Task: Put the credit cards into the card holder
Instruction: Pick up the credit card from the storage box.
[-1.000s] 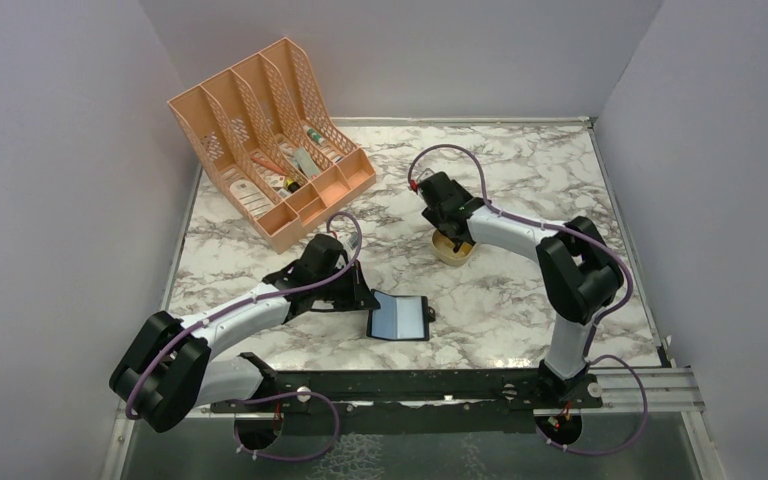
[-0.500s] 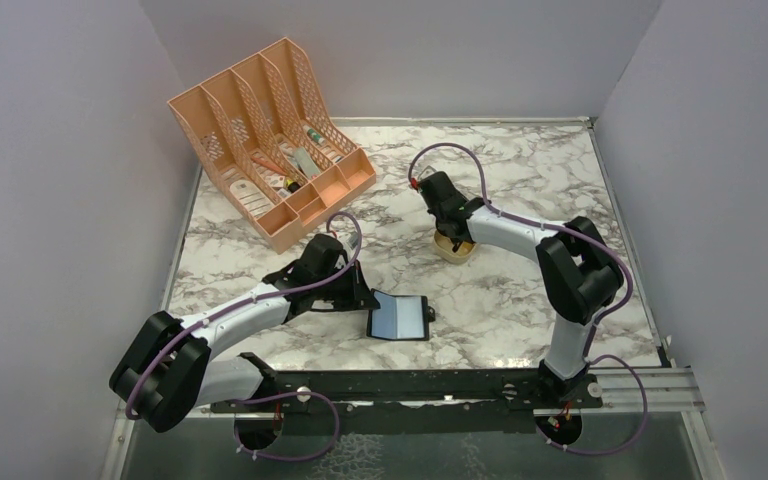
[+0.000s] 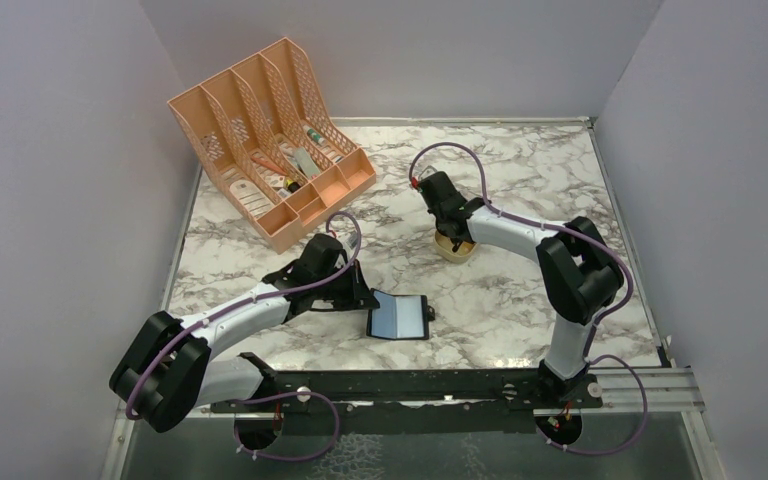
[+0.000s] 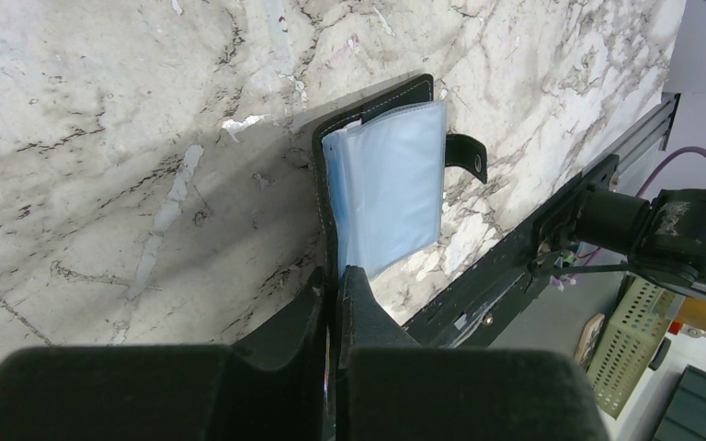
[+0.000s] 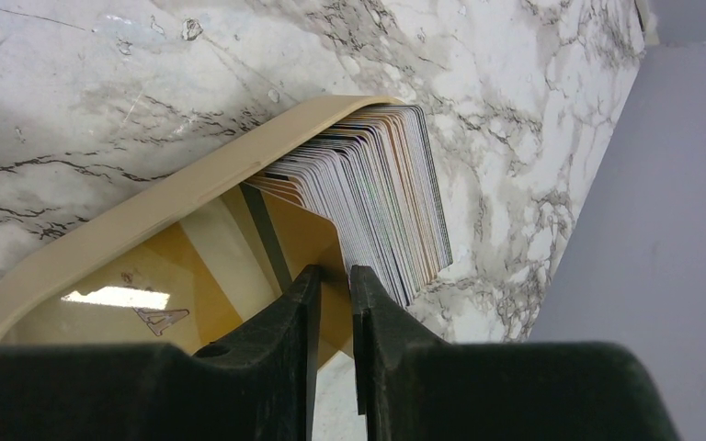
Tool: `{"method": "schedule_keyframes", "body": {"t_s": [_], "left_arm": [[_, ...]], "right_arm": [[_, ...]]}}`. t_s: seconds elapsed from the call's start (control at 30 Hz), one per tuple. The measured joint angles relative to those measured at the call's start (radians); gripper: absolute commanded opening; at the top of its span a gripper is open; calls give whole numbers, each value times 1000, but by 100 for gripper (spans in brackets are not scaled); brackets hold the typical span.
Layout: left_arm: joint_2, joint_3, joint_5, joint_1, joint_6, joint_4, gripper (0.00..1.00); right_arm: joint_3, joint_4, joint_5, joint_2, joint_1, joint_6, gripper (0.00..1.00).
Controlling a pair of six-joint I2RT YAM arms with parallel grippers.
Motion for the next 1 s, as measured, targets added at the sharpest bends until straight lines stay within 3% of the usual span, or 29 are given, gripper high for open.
{"method": "schedule_keyframes", "body": {"t_s": [0.5,0.73,1.0], "left_arm": [[-8,-1,0,0,-1,0,0],[-9,-1,0,0,0,0,0],[-9,-1,0,0,0,0,0]], "right_arm": [[0,-10,5,-19,0,2,21],[0,-19,5,-26,0,1,2],[0,-38,-31,-47,0,2,1]]}}
